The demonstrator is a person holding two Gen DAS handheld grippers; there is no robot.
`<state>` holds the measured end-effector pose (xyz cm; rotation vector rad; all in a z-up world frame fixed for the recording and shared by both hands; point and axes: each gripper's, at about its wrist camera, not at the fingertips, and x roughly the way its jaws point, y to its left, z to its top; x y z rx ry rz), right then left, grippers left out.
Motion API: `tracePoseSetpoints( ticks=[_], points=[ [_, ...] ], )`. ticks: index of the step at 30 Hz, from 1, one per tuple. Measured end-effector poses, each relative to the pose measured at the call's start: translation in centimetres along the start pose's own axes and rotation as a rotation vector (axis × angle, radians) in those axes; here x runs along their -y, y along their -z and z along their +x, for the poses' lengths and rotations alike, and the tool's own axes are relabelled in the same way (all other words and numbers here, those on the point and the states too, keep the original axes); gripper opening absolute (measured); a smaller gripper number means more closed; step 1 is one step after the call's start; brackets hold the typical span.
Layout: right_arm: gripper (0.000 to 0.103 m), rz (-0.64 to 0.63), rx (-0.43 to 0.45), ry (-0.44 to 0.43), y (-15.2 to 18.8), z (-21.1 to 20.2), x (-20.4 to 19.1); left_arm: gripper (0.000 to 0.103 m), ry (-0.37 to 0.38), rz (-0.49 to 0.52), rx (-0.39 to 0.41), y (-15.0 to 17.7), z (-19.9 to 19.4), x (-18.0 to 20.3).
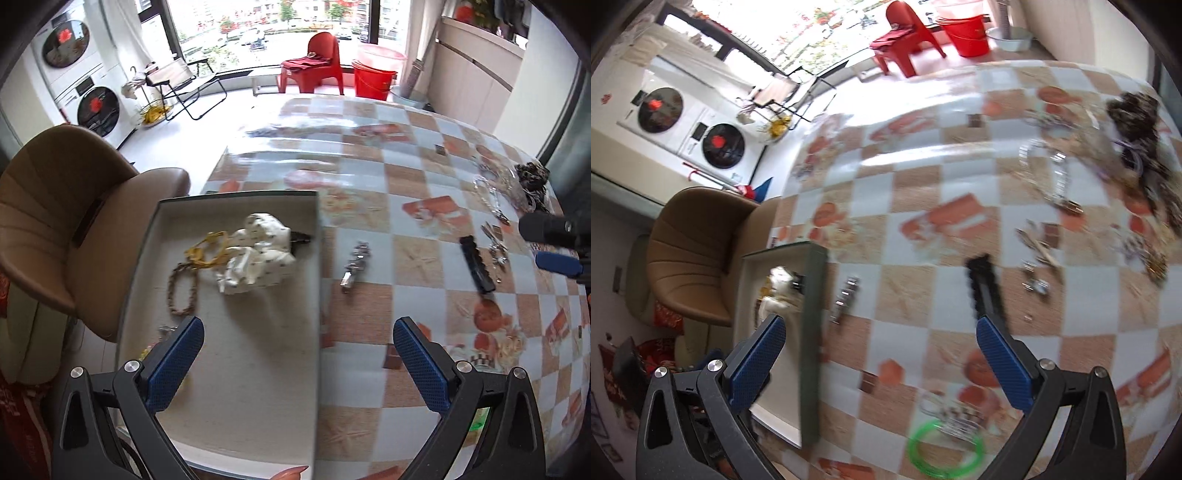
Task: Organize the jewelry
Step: 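Move both tools back over the table toward the remaining items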
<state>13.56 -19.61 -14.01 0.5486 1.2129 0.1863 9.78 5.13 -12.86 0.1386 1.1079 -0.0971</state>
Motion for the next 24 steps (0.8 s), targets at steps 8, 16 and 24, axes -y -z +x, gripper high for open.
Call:
tracePoseSetpoints(
  ticks=[8,16,24],
  points=[
    [0.103,0.08,-0.017,0.088,2.0,-1.7,6.2,0.103,0.07,0.064,-0.039,0.2,1.0,4.7],
    [0.103,0.079,-0.028,0.175,1.8,-1.6,9.0,0.103,0.106,0.097,-0.078,-0.3,3.1,8.0],
    [0.103,0.005,-0.05,0.257,0.5,-0.3,10.3,0.103,0.06,0.104,-0.093,-1.2,5.6,8.6]
  ],
)
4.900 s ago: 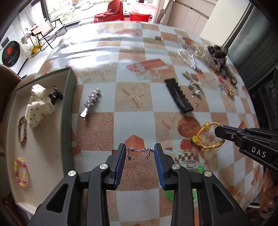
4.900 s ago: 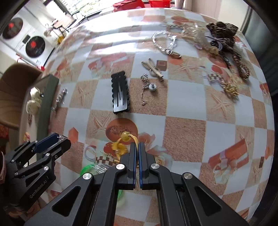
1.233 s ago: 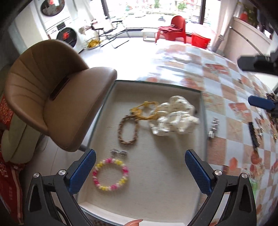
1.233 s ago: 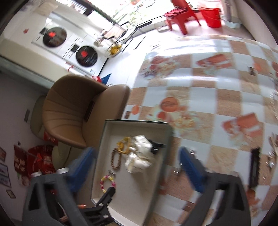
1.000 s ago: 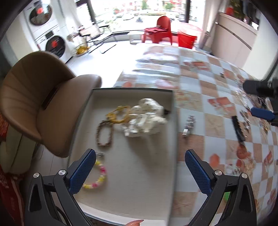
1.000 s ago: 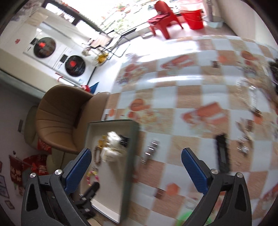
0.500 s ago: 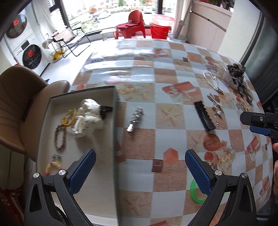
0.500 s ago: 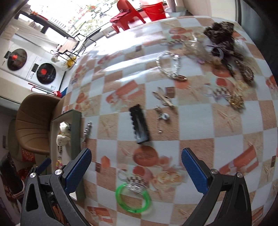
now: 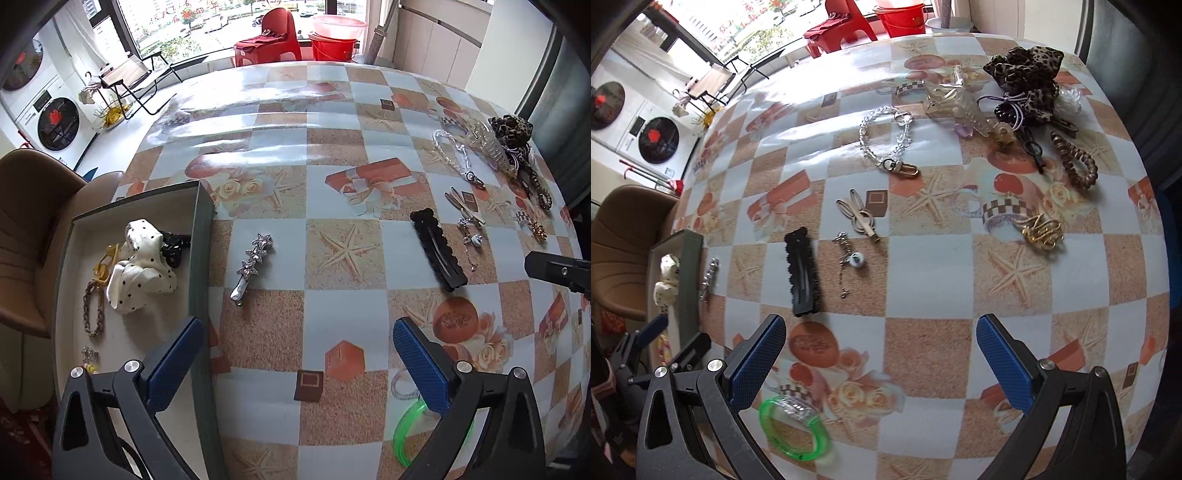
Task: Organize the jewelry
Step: 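Move both tools back over the table toward the remaining items, then grasp the green bangle with the left tool while the right tool grasps the beige bunny-ear clip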
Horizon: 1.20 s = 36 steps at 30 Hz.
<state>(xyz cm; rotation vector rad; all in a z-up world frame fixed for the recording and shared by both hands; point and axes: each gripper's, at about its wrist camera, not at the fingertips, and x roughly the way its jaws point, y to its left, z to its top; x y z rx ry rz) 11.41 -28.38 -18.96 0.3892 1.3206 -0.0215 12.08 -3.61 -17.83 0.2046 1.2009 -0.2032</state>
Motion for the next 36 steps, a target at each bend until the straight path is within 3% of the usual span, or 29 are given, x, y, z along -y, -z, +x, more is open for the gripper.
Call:
tracePoseSetpoints(
  ticks=[6,14,17,23,32,33,34,35,36],
  points=[
    [0.102,-0.06,-0.001,0.055,-1.0,1.3,0.3,0.103,0.091,0.015,-0.013,-0.9,0.7,1.9],
    [0.066,-0.136,-0.037,0.049,-3.3,3.5,0.0,0.103,0.164,0.073,-0.028,-1.1,2.0,5.5],
    [0.059,-0.155,-0.046,0.037,-4.1,4.3,-0.2,0.103,0.168,0.086,-0.032,-0.9,2.4,6.4],
    [0.053,-0.234,-0.042,0.059,-4.9,5.1,-1.7,0.103,0.166,0.106,-0.039,0.5,2.1,6.6],
    [0.047,-0.375,0.015,0.167,-5.1,6.2,-4.5,0.103,0.15,0.124,-0.058,4.8,0.5,6.2],
    [0.043,-0.38,0.022,0.157,-5.0,6.1,-4.6,0.103,0.148,0.125,-0.067,5.3,0.5,6.2],
    [0.029,-0.381,0.026,0.158,-5.0,6.1,-4.8,0.103,0.149,0.121,-0.074,5.6,0.5,6.1],
    [0.014,-0.383,0.03,0.164,-5.0,6.1,-4.9,0.099,0.15,0.113,-0.081,6.0,0.6,6.0],
    [0.009,-0.38,0.032,0.167,-5.1,6.3,-5.2,0.09,0.146,0.105,-0.092,6.2,0.7,5.8]
  ],
)
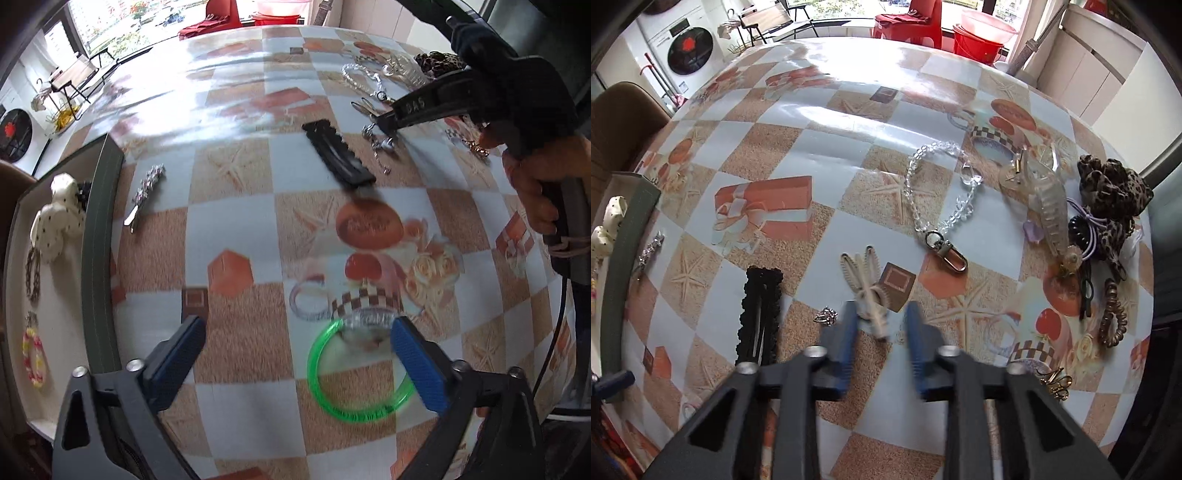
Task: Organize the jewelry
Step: 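Grasp the green bangle with the left tool while the right tool grasps the beige bunny-ear clip, then carry the bangle and bunny-ear clip into the tray and open both tools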
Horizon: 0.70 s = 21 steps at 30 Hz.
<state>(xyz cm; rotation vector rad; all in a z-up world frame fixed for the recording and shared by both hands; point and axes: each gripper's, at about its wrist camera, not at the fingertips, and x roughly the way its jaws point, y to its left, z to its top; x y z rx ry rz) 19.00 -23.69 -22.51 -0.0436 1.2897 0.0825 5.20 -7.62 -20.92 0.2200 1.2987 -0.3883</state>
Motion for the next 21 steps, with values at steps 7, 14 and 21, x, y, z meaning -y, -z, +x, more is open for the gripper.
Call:
tracePoseSetpoints(
  ticks=[7,14,21],
  points=[
    [0.009,0.103,0.015,-0.04,1.1,-0.8,1.4,0.072,0.02,-0.021,-0.051,1.0,0.8,-0.5],
    [0.009,0.183,0.025,-0.074,3.1,-3.4,2.3,0.062,0.008,0.007,-0.062,1.5,0.8,0.8],
    [0.009,0.253,0.016,-0.108,6.7,-6.0,2.5,0.022,-0.013,0.051,-0.063,1.7,0.6,2.1]
  ],
)
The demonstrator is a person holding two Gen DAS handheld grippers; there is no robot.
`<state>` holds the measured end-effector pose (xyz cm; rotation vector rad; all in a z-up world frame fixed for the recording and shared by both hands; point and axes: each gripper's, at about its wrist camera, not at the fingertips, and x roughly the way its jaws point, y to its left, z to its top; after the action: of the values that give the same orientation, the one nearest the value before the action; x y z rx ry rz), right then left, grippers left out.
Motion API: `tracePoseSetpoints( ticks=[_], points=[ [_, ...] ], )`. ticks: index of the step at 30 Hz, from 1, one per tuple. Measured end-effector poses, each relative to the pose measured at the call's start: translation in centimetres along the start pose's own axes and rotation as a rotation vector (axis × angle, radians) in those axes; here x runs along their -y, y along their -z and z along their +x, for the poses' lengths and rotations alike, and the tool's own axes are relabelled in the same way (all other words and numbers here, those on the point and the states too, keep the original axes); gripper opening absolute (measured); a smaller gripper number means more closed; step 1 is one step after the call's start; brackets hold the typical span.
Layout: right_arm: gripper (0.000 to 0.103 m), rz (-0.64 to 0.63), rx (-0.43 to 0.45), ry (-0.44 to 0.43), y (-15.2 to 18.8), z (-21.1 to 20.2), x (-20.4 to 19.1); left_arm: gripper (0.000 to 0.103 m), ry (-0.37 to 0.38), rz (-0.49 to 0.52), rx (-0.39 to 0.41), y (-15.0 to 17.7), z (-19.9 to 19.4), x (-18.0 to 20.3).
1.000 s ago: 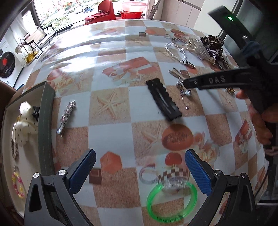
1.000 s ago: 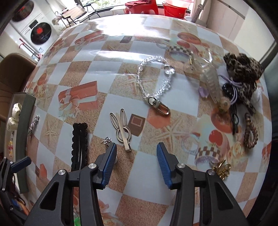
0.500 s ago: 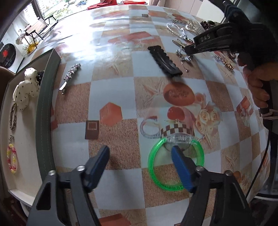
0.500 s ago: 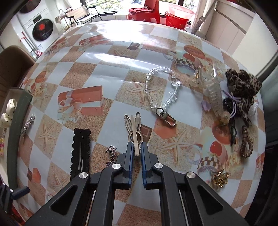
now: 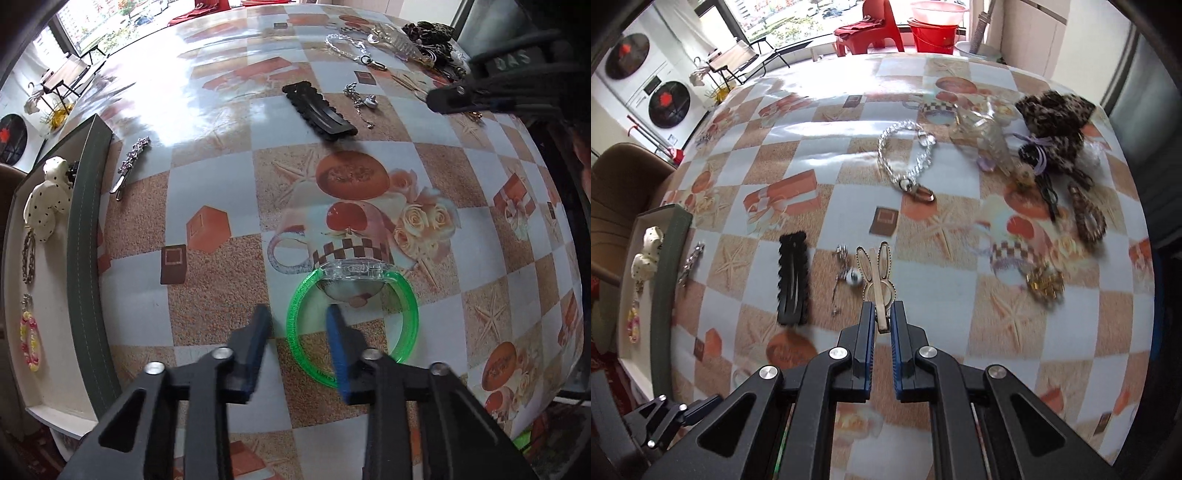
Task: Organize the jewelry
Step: 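Carry the bangle and bunny-ear clip into the tray and open both tools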
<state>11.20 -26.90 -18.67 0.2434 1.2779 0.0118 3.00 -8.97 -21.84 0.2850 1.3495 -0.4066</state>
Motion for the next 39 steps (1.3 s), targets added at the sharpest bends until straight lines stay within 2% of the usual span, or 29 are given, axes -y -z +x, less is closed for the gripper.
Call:
tracePoseSetpoints(
  ticks=[2,9,15,21,28,39],
  points=[
    [0.009,0.028,-0.012,-0.01,1.0,-0.4,0.3,0.009,0.011,0.0,-0.006,-0.1,0.0,0.1],
    [0.009,0.117,-0.035,-0.038,3.4,-1.9,1.1,0.009,0.102,-0.059,0.004,0.5,-1.4,-1.3],
    [0.009,0.137,-0.037,-0.047,4.2,-2.9,0.6,0.009,0.115,-0.091,0.057,0.1,-3.9,-2.4],
    [0.009,0.128,-0.028,-0.071,3.8,-3.8,-1.2,0.009,0.11,-0.155,0.123,-0.2,-6.5,-5.7],
    [0.009,0.054,-0.015,-0.128,2.0,-4.1,-6.0,0.009,0.07,-0.256,0.178,0.8,-8.6,-10.7],
    [0.009,-0.151,-0.043,-0.261,-0.5,-2.5,-18.1,0.009,-0.029,-0.458,0.196,5.0,-9.7,-20.0]
  ],
)
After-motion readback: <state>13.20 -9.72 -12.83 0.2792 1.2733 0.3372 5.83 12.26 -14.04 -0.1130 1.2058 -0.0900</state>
